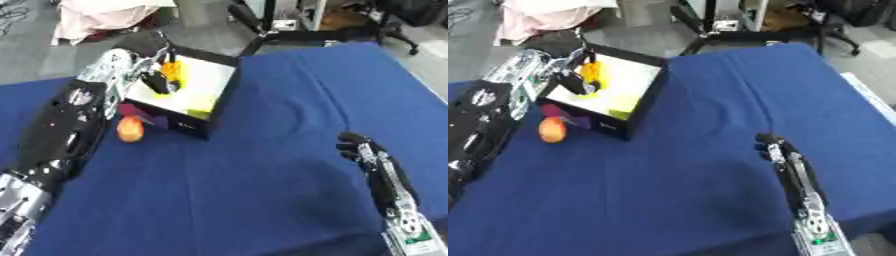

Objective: Pick up objects on the table and place them in the box.

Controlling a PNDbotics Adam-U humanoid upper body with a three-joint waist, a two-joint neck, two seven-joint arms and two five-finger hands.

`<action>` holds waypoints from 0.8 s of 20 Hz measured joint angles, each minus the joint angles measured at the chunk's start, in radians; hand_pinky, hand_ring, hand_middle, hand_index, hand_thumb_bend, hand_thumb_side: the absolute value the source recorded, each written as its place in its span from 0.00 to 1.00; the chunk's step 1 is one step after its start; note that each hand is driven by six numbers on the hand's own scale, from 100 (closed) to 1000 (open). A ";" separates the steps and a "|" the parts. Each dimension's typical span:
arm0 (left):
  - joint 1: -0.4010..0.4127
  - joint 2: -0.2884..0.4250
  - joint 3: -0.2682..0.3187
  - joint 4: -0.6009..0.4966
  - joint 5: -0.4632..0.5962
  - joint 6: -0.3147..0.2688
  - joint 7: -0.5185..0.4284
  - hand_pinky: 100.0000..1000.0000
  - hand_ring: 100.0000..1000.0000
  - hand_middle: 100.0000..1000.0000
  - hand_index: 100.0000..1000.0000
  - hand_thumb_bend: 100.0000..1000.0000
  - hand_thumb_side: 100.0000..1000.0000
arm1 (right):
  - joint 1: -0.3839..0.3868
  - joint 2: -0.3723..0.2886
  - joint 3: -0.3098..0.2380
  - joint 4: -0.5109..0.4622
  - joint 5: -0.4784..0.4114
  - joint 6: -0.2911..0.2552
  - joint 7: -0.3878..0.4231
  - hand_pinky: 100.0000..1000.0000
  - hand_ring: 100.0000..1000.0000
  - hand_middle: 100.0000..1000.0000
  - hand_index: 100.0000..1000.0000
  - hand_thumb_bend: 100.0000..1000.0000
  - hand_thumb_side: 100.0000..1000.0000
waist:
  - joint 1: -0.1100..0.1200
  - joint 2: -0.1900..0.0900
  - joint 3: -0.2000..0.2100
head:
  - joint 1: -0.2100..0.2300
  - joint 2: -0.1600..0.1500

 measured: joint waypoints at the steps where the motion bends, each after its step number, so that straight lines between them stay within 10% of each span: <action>1: 0.000 -0.002 0.006 0.016 -0.007 0.004 0.017 0.76 0.68 0.67 0.83 0.49 0.40 | 0.000 0.000 0.000 0.000 0.000 0.000 0.000 0.82 0.77 0.74 0.77 0.00 0.88 | 0.000 0.000 0.000 | 0.000 0.000; 6: 0.004 0.014 0.011 0.019 -0.005 -0.007 0.003 0.85 0.81 0.85 0.95 0.72 0.73 | 0.000 0.000 0.000 0.000 0.000 0.000 0.000 0.82 0.77 0.74 0.77 0.00 0.88 | 0.000 0.000 0.006 | -0.002 0.000; 16: 0.135 0.295 -0.072 -0.355 0.280 -0.164 -0.361 0.74 0.58 0.57 0.76 0.59 0.56 | 0.001 -0.002 -0.006 0.000 0.000 0.000 -0.002 0.82 0.77 0.74 0.77 0.00 0.89 | 0.000 0.000 0.029 | -0.020 0.000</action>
